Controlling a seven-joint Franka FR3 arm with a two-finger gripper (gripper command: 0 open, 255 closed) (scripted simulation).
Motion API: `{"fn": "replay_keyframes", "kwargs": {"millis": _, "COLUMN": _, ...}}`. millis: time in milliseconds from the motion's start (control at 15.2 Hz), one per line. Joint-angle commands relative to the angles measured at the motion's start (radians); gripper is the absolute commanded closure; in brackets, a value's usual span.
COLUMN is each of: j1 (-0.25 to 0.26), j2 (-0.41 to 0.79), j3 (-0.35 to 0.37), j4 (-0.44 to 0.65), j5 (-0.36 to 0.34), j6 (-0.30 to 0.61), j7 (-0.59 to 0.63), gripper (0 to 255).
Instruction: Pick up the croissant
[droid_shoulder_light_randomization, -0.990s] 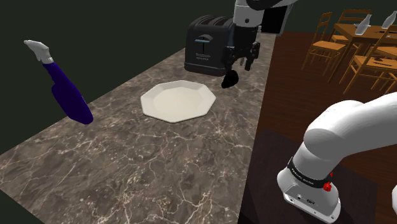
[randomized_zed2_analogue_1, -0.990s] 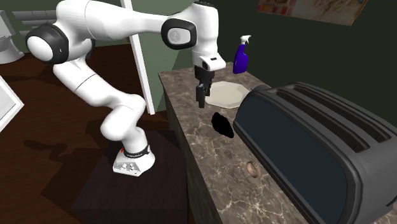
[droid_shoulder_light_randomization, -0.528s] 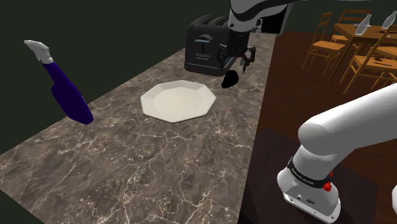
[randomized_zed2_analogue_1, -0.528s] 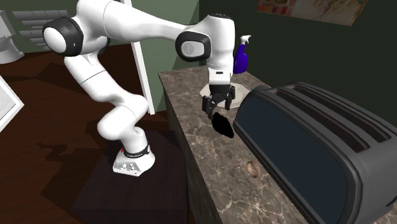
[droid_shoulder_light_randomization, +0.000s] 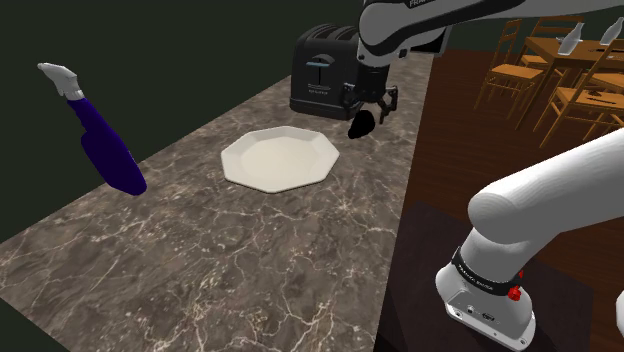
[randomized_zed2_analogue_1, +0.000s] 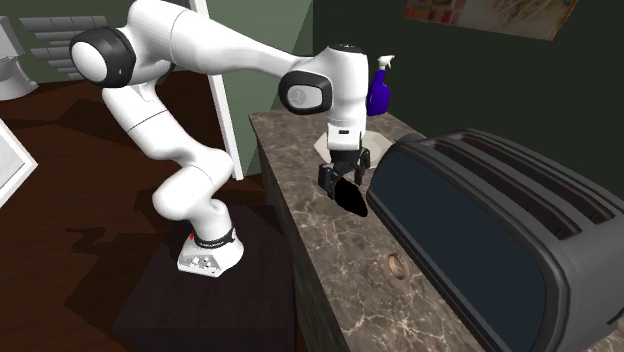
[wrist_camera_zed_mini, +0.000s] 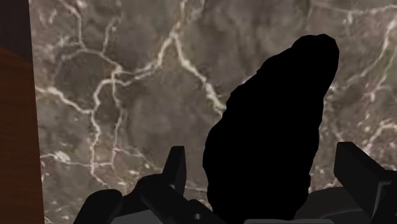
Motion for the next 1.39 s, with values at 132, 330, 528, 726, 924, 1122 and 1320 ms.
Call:
{"fn": "replay_keyframes", "kwargs": {"millis": 132, "j1": 0.000, "j2": -0.001, "j3": 0.000, "j4": -0.005, "j5": 0.000, "j6": 0.005, "j7": 0.000, "gripper": 255}}
{"fn": "replay_keyframes", "kwargs": {"millis": 330, "j1": 0.000, "j2": 0.000, "j3": 0.000, "j4": -0.005, "j5": 0.000, "j6": 0.005, "j7": 0.000, "gripper": 255}}
{"fn": "replay_keyframes", "kwargs": {"millis": 528, "j1": 0.000, "j2": 0.000, "j3": 0.000, "j4": -0.004, "j5": 0.000, "j6": 0.005, "j7": 0.000, "gripper": 255}}
{"fn": "replay_keyframes", "kwargs": {"millis": 726, "j1": -0.001, "j2": -0.004, "j3": -0.003, "j4": 0.018, "j5": -0.001, "j6": -0.021, "j7": -0.001, "gripper": 255}}
{"fn": "replay_keyframes", "kwargs": {"millis": 924, "j1": -0.002, "j2": -0.008, "j3": -0.006, "j4": 0.055, "j5": -0.003, "j6": -0.063, "j7": -0.002, "gripper": 255}}
{"fn": "replay_keyframes", "kwargs": {"millis": 1122, "j1": -0.003, "j2": -0.010, "j3": -0.010, "j4": 0.094, "j5": -0.005, "j6": -0.103, "j7": -0.002, "gripper": 255}}
{"fn": "replay_keyframes", "kwargs": {"millis": 1320, "j1": -0.005, "j2": -0.010, "j3": -0.013, "j4": 0.134, "j5": -0.008, "j6": -0.144, "j7": -0.003, "gripper": 255}}
